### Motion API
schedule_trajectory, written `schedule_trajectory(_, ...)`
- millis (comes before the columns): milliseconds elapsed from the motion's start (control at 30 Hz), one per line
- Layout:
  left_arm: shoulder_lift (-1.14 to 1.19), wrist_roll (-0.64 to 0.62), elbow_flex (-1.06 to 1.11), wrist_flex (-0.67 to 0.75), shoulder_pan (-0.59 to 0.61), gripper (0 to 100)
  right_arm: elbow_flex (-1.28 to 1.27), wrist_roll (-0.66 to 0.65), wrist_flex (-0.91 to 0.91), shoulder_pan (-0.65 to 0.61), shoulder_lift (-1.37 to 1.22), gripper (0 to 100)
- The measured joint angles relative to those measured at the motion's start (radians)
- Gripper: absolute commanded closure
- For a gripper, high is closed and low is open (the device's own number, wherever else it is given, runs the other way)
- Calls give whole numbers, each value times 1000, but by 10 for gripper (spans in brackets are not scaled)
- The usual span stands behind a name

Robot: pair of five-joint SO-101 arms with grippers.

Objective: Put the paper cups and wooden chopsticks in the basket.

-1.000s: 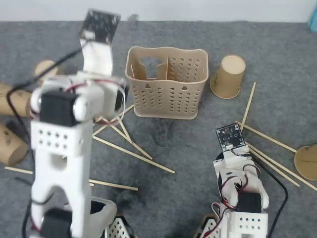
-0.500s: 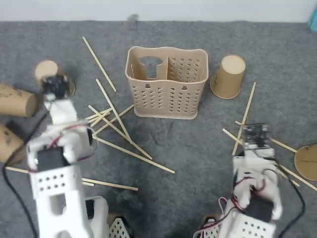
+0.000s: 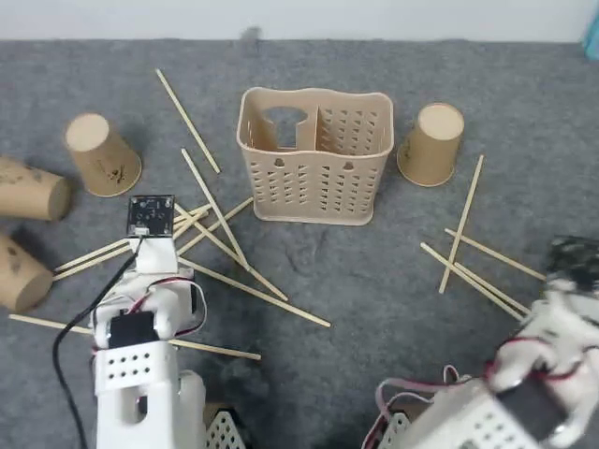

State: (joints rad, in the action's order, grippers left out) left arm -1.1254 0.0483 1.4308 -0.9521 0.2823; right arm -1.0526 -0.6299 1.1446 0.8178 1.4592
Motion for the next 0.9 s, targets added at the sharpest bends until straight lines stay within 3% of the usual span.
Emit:
schedule_trajectory(167, 0, 2, 8, 3, 0, 988, 170, 0, -69, 72, -368, 928)
schedule_trajectory(533, 0, 3, 8, 3, 2, 988, 525, -2, -186, 170, -1043, 990)
schedule_trajectory(900, 0, 3, 8, 3, 2, 988, 594, -17, -423, 319, -1324, 989)
